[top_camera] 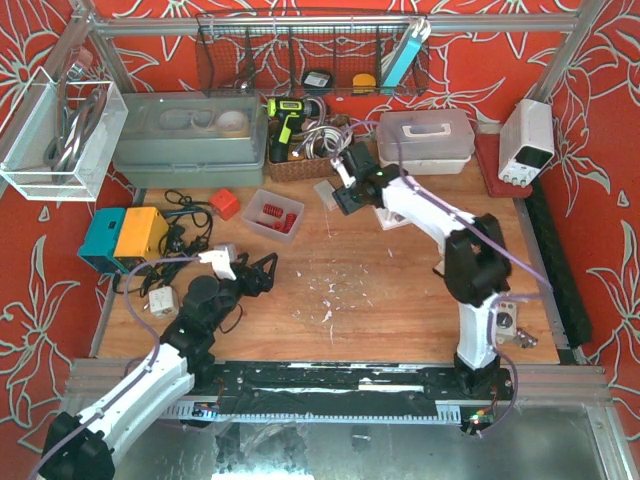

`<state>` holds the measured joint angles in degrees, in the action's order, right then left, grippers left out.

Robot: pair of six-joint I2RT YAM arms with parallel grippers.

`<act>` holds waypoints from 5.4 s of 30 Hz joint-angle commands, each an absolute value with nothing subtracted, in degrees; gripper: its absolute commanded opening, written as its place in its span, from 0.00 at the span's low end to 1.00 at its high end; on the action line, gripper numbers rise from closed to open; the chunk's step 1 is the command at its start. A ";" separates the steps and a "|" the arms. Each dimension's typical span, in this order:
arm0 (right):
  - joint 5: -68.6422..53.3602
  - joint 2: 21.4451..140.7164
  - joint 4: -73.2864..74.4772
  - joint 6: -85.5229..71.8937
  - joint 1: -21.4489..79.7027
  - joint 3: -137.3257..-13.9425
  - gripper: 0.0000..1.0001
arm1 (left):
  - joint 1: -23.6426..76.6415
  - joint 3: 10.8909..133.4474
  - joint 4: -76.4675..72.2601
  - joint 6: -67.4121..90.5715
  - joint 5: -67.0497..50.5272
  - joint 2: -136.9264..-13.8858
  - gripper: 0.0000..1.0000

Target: Install the large spring

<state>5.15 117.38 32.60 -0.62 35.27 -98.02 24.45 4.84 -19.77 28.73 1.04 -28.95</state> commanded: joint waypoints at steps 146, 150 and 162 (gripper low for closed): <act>8.39 82.27 33.45 -28.56 10.82 -61.19 0.63 | 38.50 16.45 -25.02 15.40 15.17 -51.90 1.00; 8.34 75.76 31.70 -28.88 21.34 -58.05 0.75 | 38.43 19.47 -21.23 18.28 20.31 -53.69 1.00; 16.68 67.06 22.77 -26.80 37.27 -47.75 0.99 | 29.69 40.00 -2.45 18.25 15.85 -68.11 0.66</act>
<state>9.72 68.88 24.99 -27.59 36.97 -49.52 33.17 33.23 -11.25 18.35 18.74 -64.10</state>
